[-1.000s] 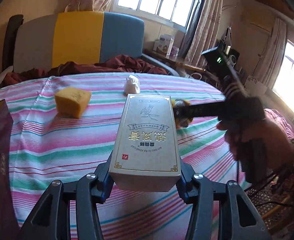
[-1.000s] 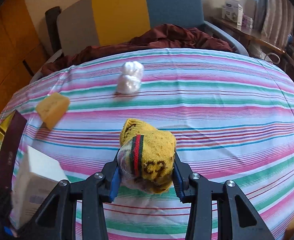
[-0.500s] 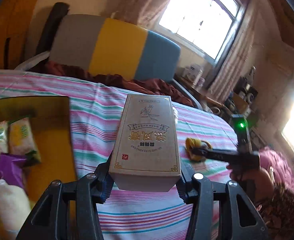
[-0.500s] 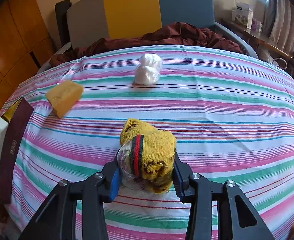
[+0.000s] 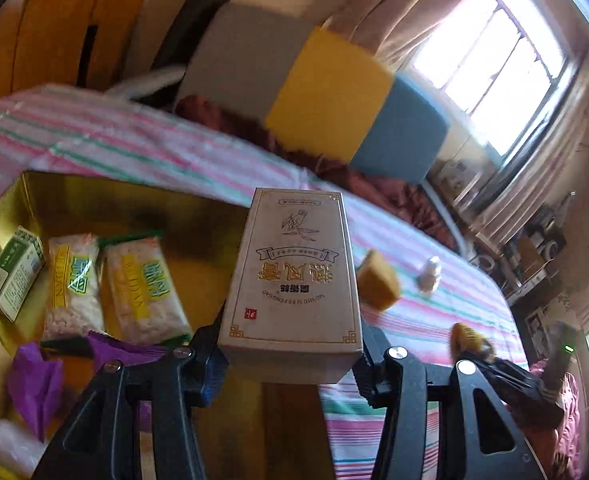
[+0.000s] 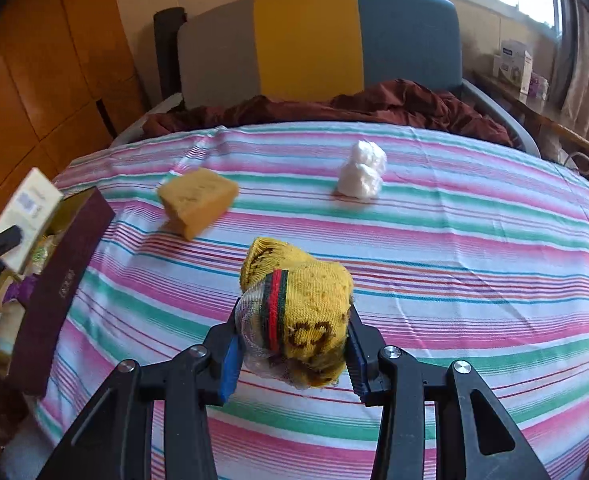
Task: Organize objects
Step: 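Carry the white box and yellow sock toward the gold tray with both tools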
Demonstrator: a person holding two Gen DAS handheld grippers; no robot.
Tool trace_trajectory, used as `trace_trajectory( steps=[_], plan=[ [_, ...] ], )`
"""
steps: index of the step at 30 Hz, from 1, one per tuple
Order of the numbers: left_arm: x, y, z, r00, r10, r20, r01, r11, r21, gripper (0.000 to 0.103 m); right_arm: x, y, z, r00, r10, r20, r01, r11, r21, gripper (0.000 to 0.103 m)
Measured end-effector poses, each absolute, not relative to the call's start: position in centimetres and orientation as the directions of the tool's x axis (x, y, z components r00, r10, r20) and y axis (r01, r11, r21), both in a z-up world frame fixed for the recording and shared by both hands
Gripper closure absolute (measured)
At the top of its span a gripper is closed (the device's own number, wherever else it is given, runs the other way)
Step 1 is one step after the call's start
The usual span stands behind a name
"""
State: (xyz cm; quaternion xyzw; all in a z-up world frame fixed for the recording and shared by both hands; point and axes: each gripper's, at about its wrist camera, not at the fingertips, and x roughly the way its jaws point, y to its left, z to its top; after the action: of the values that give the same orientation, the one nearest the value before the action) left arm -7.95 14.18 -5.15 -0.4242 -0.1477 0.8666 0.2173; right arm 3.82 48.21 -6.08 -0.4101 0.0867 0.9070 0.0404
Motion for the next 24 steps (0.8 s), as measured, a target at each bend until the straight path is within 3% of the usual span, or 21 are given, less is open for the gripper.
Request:
trace_trajectory(
  steps=[6,13,18,24],
  plan=[
    [-10.8,13.1,-7.7,-0.455,0.476,-0.752,-0.138,-0.872,-0.469,0.052,4.6,45.3,-4.5,-0.69,-0.061,-0.721,-0.09,-0.981,0.169,0.059],
    [-12.5,12.7,-9.1,-0.433,0.467,-0.771,-0.059,-0.868,-0.493,0.052,5.1,41.8,-2.6,-0.724,-0.134,-0.677,-0.024,-0.975,0.219,0.059],
    [-13.0,13.8,-9.1,-0.405,0.426,-0.809,-0.068,-0.896,-0.438,0.041,5.3,39.4,-2.4,-0.726,-0.165,-0.668,0.011,-0.974,0.228,0.059],
    [-10.9,11.9,-7.2,-0.492,0.455,-0.742,-0.116,-0.879,-0.462,0.04,5.4,36.9,-2.7,-0.707,-0.227,-0.67,0.046,-0.96,0.276,0.058]
  ],
)
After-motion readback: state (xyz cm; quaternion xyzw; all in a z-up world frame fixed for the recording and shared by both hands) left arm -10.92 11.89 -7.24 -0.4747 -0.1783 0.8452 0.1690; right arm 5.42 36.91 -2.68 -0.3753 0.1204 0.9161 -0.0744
